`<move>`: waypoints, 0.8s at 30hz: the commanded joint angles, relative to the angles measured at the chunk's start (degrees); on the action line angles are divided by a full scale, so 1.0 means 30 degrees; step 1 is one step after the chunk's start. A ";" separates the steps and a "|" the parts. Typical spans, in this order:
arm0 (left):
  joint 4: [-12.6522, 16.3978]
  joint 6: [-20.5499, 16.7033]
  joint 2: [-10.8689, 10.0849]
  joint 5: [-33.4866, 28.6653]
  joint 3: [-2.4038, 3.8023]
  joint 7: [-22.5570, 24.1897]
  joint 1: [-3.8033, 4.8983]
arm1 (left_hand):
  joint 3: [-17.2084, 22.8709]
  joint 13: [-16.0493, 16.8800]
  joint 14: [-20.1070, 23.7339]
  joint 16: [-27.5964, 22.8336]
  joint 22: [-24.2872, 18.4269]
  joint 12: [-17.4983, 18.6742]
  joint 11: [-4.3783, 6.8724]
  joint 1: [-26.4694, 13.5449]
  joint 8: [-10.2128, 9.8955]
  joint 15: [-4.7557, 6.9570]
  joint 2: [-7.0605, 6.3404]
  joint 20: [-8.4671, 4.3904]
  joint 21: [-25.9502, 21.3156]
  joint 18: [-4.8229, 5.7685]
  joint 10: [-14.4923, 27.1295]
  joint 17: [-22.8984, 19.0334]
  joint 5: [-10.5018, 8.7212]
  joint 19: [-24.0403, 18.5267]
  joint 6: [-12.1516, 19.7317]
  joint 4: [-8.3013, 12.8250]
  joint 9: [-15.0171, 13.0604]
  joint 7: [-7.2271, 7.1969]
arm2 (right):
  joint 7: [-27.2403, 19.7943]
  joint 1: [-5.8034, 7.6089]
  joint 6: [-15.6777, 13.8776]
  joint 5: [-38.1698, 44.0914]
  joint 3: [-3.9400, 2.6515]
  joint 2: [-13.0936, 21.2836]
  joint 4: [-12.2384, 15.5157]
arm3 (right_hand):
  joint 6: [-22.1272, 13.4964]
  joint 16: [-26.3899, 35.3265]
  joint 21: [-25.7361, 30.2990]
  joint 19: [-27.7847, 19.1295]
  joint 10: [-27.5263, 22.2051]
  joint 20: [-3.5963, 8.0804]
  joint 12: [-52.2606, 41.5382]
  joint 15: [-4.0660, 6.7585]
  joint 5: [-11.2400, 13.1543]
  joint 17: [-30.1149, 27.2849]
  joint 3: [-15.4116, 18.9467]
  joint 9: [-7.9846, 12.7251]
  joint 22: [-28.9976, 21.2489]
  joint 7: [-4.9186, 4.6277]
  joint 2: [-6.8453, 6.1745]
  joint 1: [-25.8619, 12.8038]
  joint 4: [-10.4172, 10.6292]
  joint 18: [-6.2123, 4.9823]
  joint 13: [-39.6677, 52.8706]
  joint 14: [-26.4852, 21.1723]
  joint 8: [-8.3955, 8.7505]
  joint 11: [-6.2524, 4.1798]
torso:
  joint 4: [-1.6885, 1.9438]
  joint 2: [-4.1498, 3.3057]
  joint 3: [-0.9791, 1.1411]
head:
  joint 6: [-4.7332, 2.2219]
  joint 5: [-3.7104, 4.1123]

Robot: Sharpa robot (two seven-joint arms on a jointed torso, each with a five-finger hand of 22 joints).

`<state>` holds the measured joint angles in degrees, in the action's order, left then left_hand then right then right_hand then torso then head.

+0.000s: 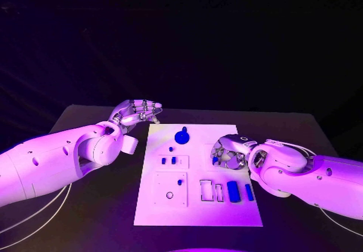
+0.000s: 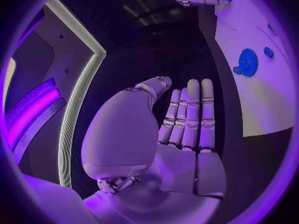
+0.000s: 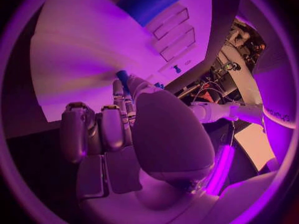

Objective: Assemble the parts on the task board

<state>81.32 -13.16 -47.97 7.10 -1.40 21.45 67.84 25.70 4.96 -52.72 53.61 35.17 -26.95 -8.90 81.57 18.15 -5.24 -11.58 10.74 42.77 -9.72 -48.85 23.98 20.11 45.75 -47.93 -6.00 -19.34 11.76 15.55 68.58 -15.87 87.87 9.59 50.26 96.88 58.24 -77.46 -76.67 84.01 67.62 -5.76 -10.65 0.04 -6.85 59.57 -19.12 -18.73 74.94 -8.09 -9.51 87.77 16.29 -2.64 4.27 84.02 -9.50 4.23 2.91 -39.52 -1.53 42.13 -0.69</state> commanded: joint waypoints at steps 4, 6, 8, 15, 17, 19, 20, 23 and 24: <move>0.0046 0.0317 0.0003 0.0054 0.0011 0.0048 0.0007 | -0.0087 -0.0014 0.0141 -0.0110 0.0018 -0.0106 0.0009 0.0137 0.0045 0.0054 0.0043 -0.0056 -0.0130 -0.0121 0.0129 -0.0025 0.0033 -0.0139 0.0133 0.0010 0.0013 0.0028 | -0.0149 -0.0042 -0.0342 0.0025 0.0006 -0.0152 -0.0009 | 0.0801 -0.0190 -0.0389 0.0962 0.0629 0.0257 0.0264 0.0273 0.0080 0.0087 -0.1517 -0.0179 0.3994 0.0155 -0.0126 -0.0190 -0.0242 0.0105 0.0055 0.0238 -0.0283 -0.0143 | -0.0007 0.0011 0.0003 | -0.0012 0.0004; 0.0044 0.0318 -0.0004 0.0055 0.0011 0.0042 0.0007 | -0.0087 -0.0014 0.0141 -0.0110 0.0018 -0.0106 0.0009 0.0137 0.0045 0.0054 0.0043 -0.0056 -0.0130 -0.0121 0.0129 -0.0025 0.0033 -0.0139 0.0133 0.0010 0.0013 0.0028 | -0.0099 -0.0048 -0.0535 -0.0029 0.0006 -0.0156 -0.0002 | 0.1133 -0.0228 -0.0610 0.1018 0.1041 0.0337 0.0241 0.0370 0.0091 0.0126 -0.2142 -0.0324 0.4049 0.0304 -0.0045 -0.0312 -0.0367 0.0144 0.0144 0.0253 -0.0515 -0.0290 | -0.0006 0.0012 0.0003 | -0.0013 0.0005; 0.0043 0.0321 -0.0008 0.0055 0.0011 0.0038 0.0007 | -0.0087 -0.0014 0.0141 -0.0110 0.0018 -0.0106 0.0009 0.0137 0.0045 0.0054 0.0043 -0.0056 -0.0130 -0.0121 0.0129 -0.0025 0.0033 -0.0139 0.0133 0.0010 0.0013 0.0028 | -0.0058 -0.0051 -0.0672 -0.0038 0.0006 -0.0144 0.0006 | 0.1392 -0.0275 -0.0745 0.1051 0.1435 0.0427 0.0221 0.0485 0.0109 0.0186 -0.2665 -0.0511 0.4082 0.0456 0.0079 -0.0391 -0.0630 0.0166 0.0253 0.0274 -0.0772 -0.0420 | -0.0006 0.0010 0.0005 | -0.0008 -0.0002; 0.0041 0.0325 -0.0036 0.0056 0.0010 0.0011 0.0007 | -0.0079 -0.0008 0.0156 -0.0094 0.0027 -0.0149 0.0006 0.0153 0.0069 0.0050 0.0078 -0.0045 -0.0137 -0.0129 0.0144 -0.0020 0.0034 -0.0154 0.0145 0.0008 0.0009 0.0031 | 0.0056 -0.0053 -0.1246 -0.0468 0.0004 0.0105 0.0247 | 0.1457 -0.0300 -0.1009 0.1114 0.2060 0.0605 0.0345 0.0647 0.0116 0.0180 -0.3788 -0.1077 0.4145 0.0619 0.0131 -0.0895 -0.1423 0.0217 0.0507 0.0284 -0.1364 -0.0611 | -0.0006 0.0010 0.0013 | 0.0013 -0.0032; 0.0036 0.0325 -0.0043 0.0056 0.0009 0.0007 0.0007 | -0.0079 -0.0008 0.0156 -0.0094 0.0027 -0.0149 0.0006 0.0153 0.0069 0.0050 0.0078 -0.0045 -0.0137 -0.0129 0.0144 -0.0020 0.0034 -0.0154 0.0145 0.0008 0.0009 0.0031 | 0.0065 -0.0034 -0.1381 -0.0681 0.0000 0.0241 0.0418 | 0.1324 -0.0313 -0.1041 0.1118 0.2214 0.0637 0.0486 0.0660 0.0130 0.0176 -0.4320 -0.1378 0.4150 0.0606 0.0058 -0.1288 -0.1802 0.0223 0.0612 0.0291 -0.1627 -0.0626 | -0.0012 0.0016 0.0019 | 0.0022 -0.0053; 0.0032 0.0326 -0.0049 0.0057 0.0008 0.0003 0.0007 | -0.0079 -0.0008 0.0156 -0.0094 0.0027 -0.0149 0.0006 0.0153 0.0069 0.0050 0.0078 -0.0045 -0.0137 -0.0129 0.0144 -0.0020 0.0034 -0.0154 0.0145 0.0008 0.0009 0.0031 | 0.0068 0.0021 -0.1539 -0.0850 -0.0011 0.0412 0.0676 | 0.1285 -0.0322 -0.1055 0.1120 0.2243 0.0640 0.0524 0.0662 0.0133 0.0190 -0.4446 -0.1450 0.4153 0.0603 0.0036 -0.1377 -0.1907 0.0226 0.0637 0.0293 -0.1687 -0.0628 | -0.0019 0.0018 0.0018 | 0.0033 -0.0065; 0.0030 0.0328 -0.0051 0.0057 0.0007 0.0002 0.0007 | -0.0079 -0.0008 0.0156 -0.0094 0.0027 -0.0149 0.0006 0.0153 0.0069 0.0050 0.0078 -0.0045 -0.0137 -0.0129 0.0144 -0.0020 0.0034 -0.0154 0.0145 0.0008 0.0009 0.0031 | 0.0066 0.0064 -0.1615 -0.0916 -0.0020 0.0499 0.0827 | 0.1285 -0.0322 -0.1055 0.1120 0.2243 0.0640 0.0524 0.0662 0.0133 0.0190 -0.4446 -0.1450 0.4153 0.0603 0.0036 -0.1377 -0.1907 0.0226 0.0637 0.0293 -0.1687 -0.0628 | -0.0025 0.0026 0.0017 | 0.0036 -0.0075; 0.0016 0.0330 -0.0047 0.0058 0.0002 0.0004 0.0005 | -0.0071 -0.0007 0.0163 -0.0089 0.0033 -0.0163 0.0007 0.0175 0.0079 0.0052 0.0089 -0.0043 -0.0135 -0.0134 0.0152 -0.0019 0.0036 -0.0157 0.0147 0.0019 0.0007 0.0030 | 0.0025 0.0249 -0.1829 -0.1174 -0.0050 0.0747 0.1347 | 0.1159 -0.0334 -0.1114 0.1131 0.2322 0.0644 0.0661 0.0659 0.0152 0.0182 -0.4824 -0.1698 0.4166 0.0595 -0.0043 -0.1734 -0.2241 0.0236 0.0723 0.0296 -0.1894 -0.0622 | -0.0033 0.0034 0.0007 | 0.0035 -0.0074; 0.0011 0.0330 -0.0045 0.0058 0.0001 0.0004 0.0005 | -0.0071 -0.0007 0.0163 -0.0089 0.0033 -0.0163 0.0007 0.0175 0.0079 0.0052 0.0089 -0.0043 -0.0135 -0.0134 0.0152 -0.0019 0.0036 -0.0157 0.0147 0.0019 0.0007 0.0030 | 0.0010 0.0288 -0.1873 -0.1230 -0.0057 0.0792 0.1461 | 0.1159 -0.0334 -0.1114 0.1131 0.2322 0.0644 0.0661 0.0659 0.0152 0.0182 -0.4824 -0.1698 0.4166 0.0595 -0.0043 -0.1734 -0.2241 0.0236 0.0723 0.0296 -0.1894 -0.0622 | -0.0034 0.0037 0.0003 | 0.0028 -0.0078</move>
<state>81.28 -13.06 -48.17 7.11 -1.42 21.21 67.83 25.70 4.96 -52.51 53.61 35.22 -27.26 -8.90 81.57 18.15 -5.03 -11.57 10.53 42.54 -9.71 -48.85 23.98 20.11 45.54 -47.93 -6.00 -19.34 11.76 15.94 69.35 -19.80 85.55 9.46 52.56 100.79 61.90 -78.13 -79.82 83.91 74.12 -4.19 -8.80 1.76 -5.98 60.09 -33.40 -19.57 74.93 -6.25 -9.75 82.97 9.40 -2.63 6.39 83.93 -11.56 2.35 2.85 -39.44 -1.49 42.24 -0.90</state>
